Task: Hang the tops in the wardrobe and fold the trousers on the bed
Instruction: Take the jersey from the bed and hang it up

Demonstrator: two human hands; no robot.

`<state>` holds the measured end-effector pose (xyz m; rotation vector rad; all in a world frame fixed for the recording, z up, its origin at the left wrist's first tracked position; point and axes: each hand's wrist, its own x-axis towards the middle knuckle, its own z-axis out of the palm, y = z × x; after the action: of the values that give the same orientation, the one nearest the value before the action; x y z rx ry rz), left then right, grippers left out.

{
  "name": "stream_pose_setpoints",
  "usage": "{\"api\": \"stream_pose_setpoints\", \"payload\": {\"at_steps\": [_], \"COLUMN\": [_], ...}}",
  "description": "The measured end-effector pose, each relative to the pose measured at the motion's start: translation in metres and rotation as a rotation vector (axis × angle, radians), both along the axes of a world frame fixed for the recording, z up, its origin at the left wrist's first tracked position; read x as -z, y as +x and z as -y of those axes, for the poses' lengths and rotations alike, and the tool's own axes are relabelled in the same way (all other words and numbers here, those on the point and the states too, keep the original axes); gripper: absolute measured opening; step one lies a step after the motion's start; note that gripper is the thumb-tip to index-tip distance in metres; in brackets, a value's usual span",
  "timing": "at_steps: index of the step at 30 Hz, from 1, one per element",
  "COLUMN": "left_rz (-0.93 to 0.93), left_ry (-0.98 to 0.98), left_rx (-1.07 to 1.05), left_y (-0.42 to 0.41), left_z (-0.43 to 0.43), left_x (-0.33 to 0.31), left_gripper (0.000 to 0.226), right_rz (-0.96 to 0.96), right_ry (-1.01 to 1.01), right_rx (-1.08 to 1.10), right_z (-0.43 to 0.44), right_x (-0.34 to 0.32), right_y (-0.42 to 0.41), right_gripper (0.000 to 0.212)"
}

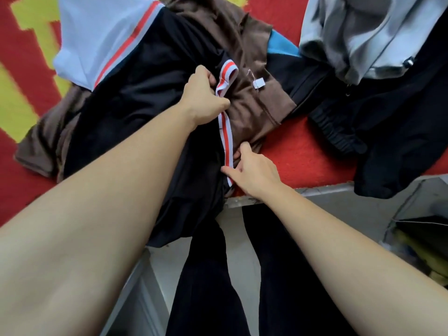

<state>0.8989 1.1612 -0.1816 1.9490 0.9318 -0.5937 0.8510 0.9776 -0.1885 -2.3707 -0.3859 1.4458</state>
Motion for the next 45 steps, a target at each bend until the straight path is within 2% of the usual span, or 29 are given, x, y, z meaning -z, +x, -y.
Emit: {"api": "stream_pose_setpoints", "payload": {"at_steps": [4,6,9,10,12,15,17,19,21,24,27,30,32,33,34,36,38,41,45], "left_rz": [0.064,0.133,0.227,0.249,0.316,0.411,0.364,0.248,0.206,0.247,0.219,0.173,0.173,0.200,0.237,0.301,0.335,0.398,0.539], "left_ry": [0.014,0.052,0.064,0.062,0.122,0.470,0.589,0.598,0.597,0.476,0.319,0.148,0.109,0.116,0.127,0.193,0.320,0.446,0.572], "left_rx": [0.038,0.042,0.032,0.019,0.010,0.183,0.345,0.491,0.540,0.403,0.089,-0.367,-0.563,-0.620,-0.656,-0.661,-0.654,-0.758,-0.881], "left_y": [-0.009,-0.018,-0.032,-0.037,-0.054,-0.090,-0.120,-0.148,-0.171,-0.181,-0.183,-0.198,-0.217,-0.230,-0.244,-0.272,-0.299,-0.341,-0.392], "left_z": [0.002,0.005,0.011,0.014,0.024,0.047,0.059,0.067,0.075,0.073,0.055,0.025,-0.001,-0.014,-0.027,-0.047,-0.064,-0.080,-0.083], "left_x": [0.001,0.002,0.001,-0.001,-0.008,-0.018,-0.019,-0.017,-0.017,-0.032,-0.062,-0.105,-0.141,-0.160,-0.182,-0.230,-0.275,-0.336,-0.398], "left_gripper": [0.047,0.049,0.056,0.061,0.067,0.074,0.081,0.077,0.056,0.033,0.021,0.018,0.016,0.011,0.006,0.013,0.017,0.013,0.017], "right_rz": [-0.194,-0.035,0.392,0.469,0.498,0.461,0.451,0.456,0.441,0.520,0.545,0.454,0.320,0.260,0.220,0.187,0.116,-0.029,0.011], "right_ry": [-0.006,0.035,0.140,0.178,0.235,0.150,0.067,0.021,-0.002,-0.055,-0.019,0.191,0.422,0.501,0.547,0.605,0.657,0.723,0.863], "right_rx": [-0.012,0.111,0.318,0.302,0.171,-0.047,-0.139,-0.138,-0.075,-0.052,0.042,0.374,0.589,0.622,0.614,0.553,0.494,0.360,0.057], "right_z": [0.000,-0.003,-0.016,-0.024,-0.045,-0.076,-0.088,-0.093,-0.091,-0.088,-0.089,-0.095,-0.100,-0.102,-0.105,-0.111,-0.120,-0.135,-0.152], "right_x": [-0.021,-0.034,-0.051,-0.054,-0.051,-0.032,-0.018,-0.011,-0.014,-0.030,-0.067,-0.119,-0.162,-0.185,-0.208,-0.252,-0.298,-0.363,-0.428], "right_y": [0.038,0.066,0.103,0.112,0.124,0.133,0.133,0.134,0.133,0.115,0.082,0.050,0.028,0.015,0.001,-0.026,-0.049,-0.077,-0.109], "right_gripper": [0.030,0.025,0.026,0.026,0.028,0.048,0.058,0.059,0.058,0.050,0.048,0.040,0.030,0.023,0.018,0.015,0.018,0.026,0.034]}}
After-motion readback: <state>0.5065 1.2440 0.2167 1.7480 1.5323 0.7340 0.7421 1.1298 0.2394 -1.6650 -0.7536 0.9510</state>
